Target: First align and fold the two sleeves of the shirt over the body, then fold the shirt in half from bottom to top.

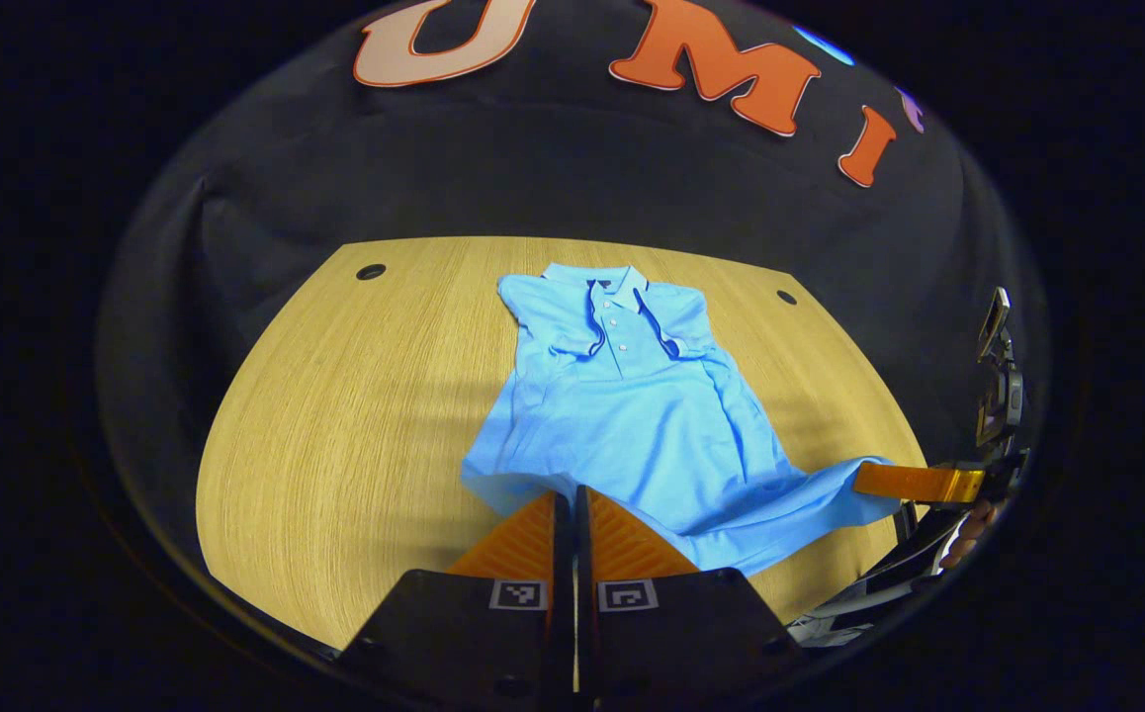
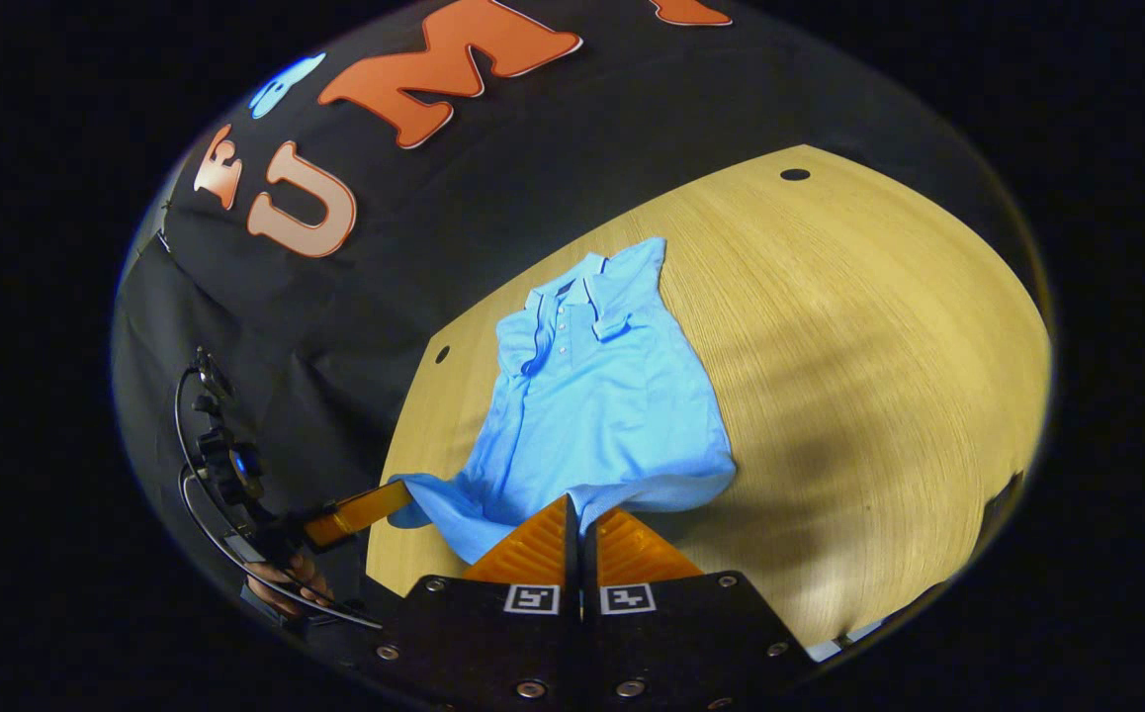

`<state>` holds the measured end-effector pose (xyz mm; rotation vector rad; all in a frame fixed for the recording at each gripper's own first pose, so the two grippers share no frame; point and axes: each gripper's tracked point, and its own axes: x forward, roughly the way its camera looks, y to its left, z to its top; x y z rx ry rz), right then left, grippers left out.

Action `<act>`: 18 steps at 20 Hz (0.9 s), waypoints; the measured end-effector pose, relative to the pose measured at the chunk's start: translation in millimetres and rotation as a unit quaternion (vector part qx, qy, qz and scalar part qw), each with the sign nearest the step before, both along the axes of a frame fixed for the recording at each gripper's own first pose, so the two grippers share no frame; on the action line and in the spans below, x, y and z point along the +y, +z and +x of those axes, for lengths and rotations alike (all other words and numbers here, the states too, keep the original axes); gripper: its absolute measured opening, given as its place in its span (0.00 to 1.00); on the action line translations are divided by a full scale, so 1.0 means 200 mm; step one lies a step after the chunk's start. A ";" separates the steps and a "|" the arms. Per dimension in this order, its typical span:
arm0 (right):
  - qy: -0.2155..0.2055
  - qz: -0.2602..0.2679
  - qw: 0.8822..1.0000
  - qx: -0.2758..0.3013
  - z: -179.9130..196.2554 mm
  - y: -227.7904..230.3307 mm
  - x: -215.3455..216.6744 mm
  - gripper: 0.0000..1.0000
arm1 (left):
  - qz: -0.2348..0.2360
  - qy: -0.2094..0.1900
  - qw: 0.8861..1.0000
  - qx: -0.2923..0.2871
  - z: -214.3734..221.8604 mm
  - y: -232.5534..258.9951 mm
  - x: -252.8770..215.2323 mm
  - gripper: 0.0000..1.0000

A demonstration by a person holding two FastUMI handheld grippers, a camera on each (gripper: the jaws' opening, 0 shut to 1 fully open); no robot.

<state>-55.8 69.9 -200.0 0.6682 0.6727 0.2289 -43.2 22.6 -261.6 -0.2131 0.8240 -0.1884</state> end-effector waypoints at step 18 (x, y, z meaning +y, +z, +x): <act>-0.049 -0.022 0.998 -0.021 1.19 0.25 -0.26 0.01 | 0.046 -0.020 0.996 -0.071 1.20 -0.09 0.27 0.05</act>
